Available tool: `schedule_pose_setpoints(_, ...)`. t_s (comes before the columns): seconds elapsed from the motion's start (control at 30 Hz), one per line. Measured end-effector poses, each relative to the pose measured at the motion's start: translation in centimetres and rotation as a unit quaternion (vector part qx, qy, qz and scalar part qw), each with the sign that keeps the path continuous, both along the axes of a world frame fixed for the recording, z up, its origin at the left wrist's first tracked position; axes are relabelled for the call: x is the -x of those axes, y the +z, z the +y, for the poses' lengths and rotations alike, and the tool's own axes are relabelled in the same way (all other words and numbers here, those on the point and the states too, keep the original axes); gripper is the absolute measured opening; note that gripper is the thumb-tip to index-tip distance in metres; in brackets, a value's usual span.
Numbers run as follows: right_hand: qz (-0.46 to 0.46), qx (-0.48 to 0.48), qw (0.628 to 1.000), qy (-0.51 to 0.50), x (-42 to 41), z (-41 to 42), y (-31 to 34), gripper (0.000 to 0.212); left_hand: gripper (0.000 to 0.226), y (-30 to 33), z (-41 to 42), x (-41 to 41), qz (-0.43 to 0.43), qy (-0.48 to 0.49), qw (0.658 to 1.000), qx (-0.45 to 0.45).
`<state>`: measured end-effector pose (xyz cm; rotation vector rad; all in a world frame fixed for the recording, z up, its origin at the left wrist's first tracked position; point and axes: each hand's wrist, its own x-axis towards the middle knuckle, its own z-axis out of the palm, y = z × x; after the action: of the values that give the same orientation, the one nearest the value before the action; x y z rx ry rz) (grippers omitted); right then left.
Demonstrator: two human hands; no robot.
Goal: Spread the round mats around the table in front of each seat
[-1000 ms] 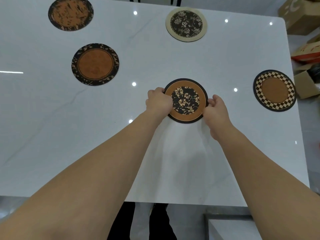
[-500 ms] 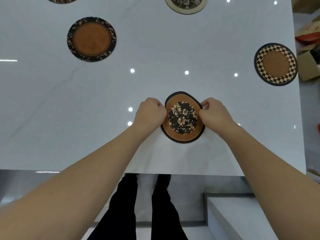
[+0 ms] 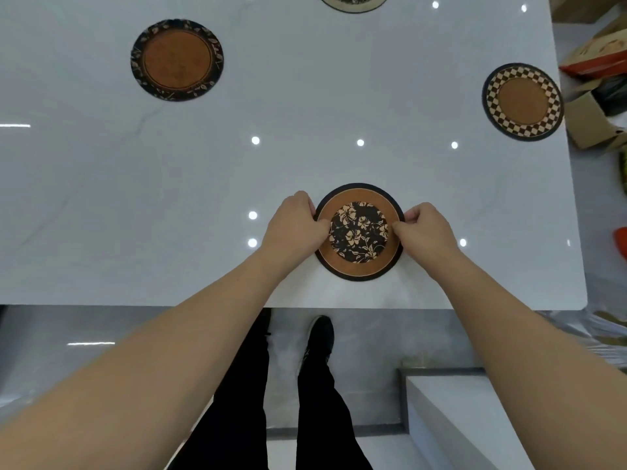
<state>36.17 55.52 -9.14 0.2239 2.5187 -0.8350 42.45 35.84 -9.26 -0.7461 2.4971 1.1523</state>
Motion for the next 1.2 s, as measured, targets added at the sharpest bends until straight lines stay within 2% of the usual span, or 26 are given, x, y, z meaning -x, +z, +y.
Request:
schedule_pose_setpoints(0.23,0.014,-0.059,0.996,0.065,-2.3,0.8,-0.3,0.014,0.014,-0.2,0.9,-2.1,-0.037,-0.029,0.996,0.079)
schedule_pose_setpoints(0.7,0.016,-0.080,0.994,0.068,-3.7,0.8,-0.2,0.021,0.017,-0.1,1.1,-2.9,-0.053,-0.008,0.997,0.059)
schedule_pose_setpoints(1.03,0.018,-0.081,0.995,0.052,-4.3,0.5,0.1,0.020,0.010,-0.1,0.9,-3.3,-0.046,-0.006,0.998,0.046)
schedule_pose_setpoints(1.2,0.020,-0.118,0.989,0.088,-4.4,0.3,0.7,0.026,0.015,0.1,1.1,-3.4,-0.055,-0.013,0.997,0.059)
